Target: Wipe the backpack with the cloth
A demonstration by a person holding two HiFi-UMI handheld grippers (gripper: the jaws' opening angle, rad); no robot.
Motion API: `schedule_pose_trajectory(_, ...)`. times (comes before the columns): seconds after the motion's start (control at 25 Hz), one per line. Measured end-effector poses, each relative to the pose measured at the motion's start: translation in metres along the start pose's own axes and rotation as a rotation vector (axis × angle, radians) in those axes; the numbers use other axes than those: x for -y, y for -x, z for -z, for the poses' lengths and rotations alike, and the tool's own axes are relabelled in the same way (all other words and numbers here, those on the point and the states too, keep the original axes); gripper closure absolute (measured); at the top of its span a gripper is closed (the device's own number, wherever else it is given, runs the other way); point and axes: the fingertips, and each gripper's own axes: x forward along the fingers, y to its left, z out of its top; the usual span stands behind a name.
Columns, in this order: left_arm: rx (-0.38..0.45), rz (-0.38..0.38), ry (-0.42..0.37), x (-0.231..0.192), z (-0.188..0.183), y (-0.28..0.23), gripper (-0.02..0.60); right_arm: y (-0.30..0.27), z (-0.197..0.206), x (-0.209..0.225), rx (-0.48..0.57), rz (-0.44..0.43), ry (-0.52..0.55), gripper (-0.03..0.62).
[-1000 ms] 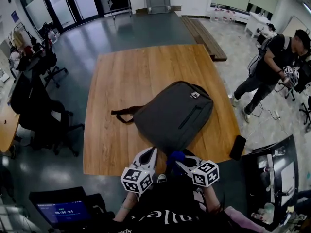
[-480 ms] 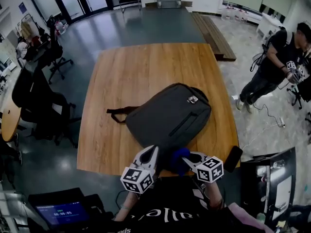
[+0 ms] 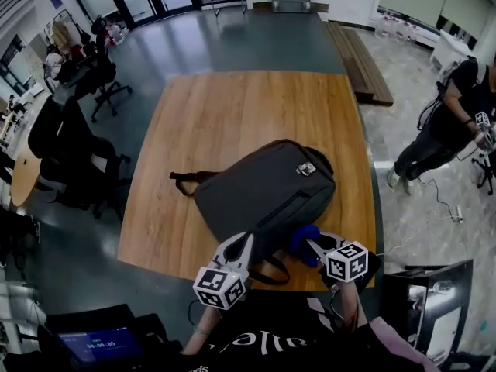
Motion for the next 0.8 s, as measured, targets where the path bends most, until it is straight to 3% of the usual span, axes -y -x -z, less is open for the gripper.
schedule_pose_trajectory(0.6,0.035,-0.170,0.037,-0.020,0.000,0.009,0.583,0.008,-0.049,0.122,-0.024,0.108,0.056,0.528)
schedule_pose_trajectory(0.8,0.044,-0.209,0.048,-0.029,0.004,0.015,0.583,0.010,-0.060,0.157,-0.001,0.171,0.025,0.528)
